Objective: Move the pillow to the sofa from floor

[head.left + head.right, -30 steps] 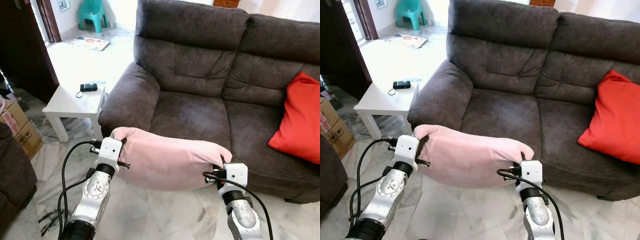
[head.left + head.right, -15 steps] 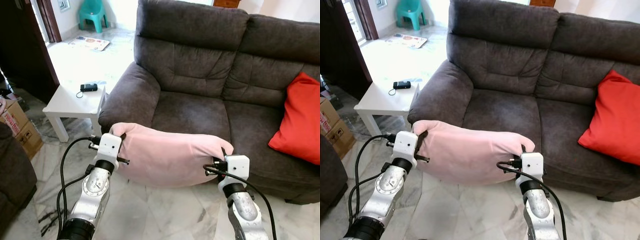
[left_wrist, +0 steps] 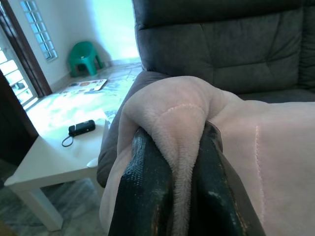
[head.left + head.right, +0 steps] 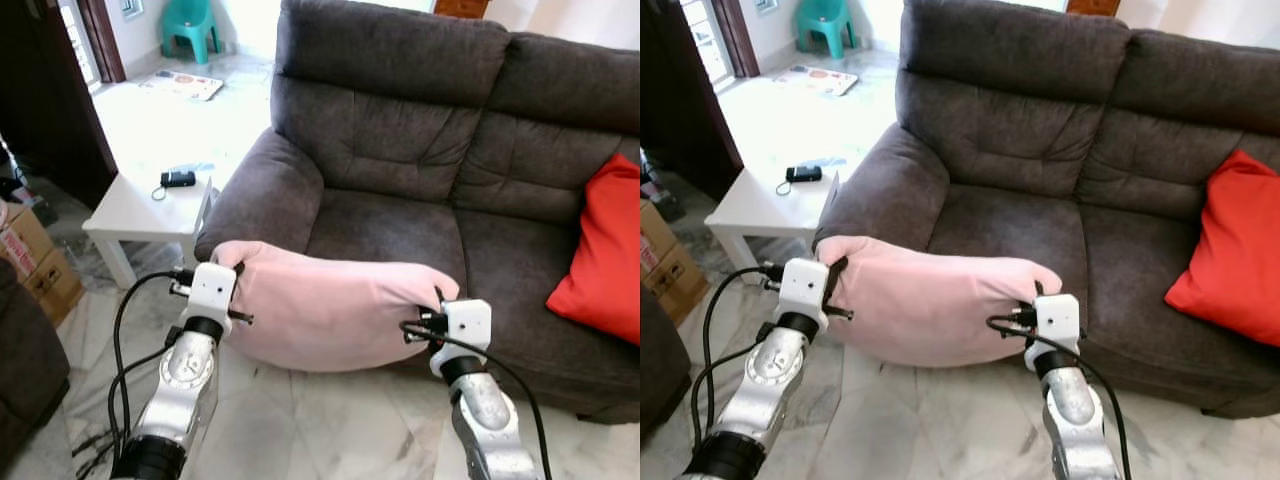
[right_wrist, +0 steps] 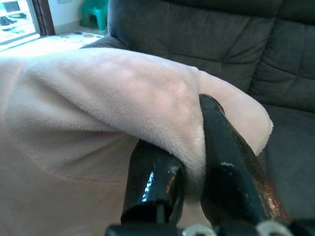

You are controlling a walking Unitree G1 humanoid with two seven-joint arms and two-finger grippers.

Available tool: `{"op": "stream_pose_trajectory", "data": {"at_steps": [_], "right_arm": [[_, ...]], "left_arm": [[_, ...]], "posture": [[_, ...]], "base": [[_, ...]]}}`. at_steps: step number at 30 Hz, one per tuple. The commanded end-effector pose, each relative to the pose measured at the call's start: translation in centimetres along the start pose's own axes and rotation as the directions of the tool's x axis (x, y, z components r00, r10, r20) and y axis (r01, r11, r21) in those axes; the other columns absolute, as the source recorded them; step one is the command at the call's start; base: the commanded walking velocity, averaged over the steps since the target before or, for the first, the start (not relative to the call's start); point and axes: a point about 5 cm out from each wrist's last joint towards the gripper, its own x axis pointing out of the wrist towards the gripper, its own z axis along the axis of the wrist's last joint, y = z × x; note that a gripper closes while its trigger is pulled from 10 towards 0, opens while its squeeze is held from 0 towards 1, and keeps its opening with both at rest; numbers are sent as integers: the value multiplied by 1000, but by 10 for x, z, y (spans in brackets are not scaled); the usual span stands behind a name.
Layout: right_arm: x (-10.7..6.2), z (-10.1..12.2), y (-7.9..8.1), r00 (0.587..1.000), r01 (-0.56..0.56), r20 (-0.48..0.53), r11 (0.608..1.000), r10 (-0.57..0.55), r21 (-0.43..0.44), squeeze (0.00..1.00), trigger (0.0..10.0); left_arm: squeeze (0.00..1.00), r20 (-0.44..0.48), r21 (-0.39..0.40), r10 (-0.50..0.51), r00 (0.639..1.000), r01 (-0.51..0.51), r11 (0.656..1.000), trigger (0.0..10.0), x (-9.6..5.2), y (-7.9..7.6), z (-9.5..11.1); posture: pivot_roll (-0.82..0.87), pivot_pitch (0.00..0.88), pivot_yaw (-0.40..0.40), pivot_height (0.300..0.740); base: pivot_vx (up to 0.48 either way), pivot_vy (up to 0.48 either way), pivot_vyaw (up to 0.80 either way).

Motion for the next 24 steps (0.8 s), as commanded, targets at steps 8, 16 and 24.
{"op": "stream_pose_trajectory", "data": {"at_steps": [8,16,24], "right_arm": [[10,23,3,995,-5,96,1000,4,18,0,10000],[11,27,7,994,-37,101,999,36,4,0,10000],[13,28,12,992,-65,103,998,67,-24,0,10000]], "left_arm": [[0,76,17,33,997,-34,999,10000,10,8,20],[0,93,19,43,995,-45,999,10000,12,11,25],[0,109,21,51,993,-53,998,10000,15,14,31]], "posture": [[106,0,-126,740],[108,0,-132,740],[113,0,-134,740]], "base": [[300,0,0],[307,0,0],[309,0,0]]}}
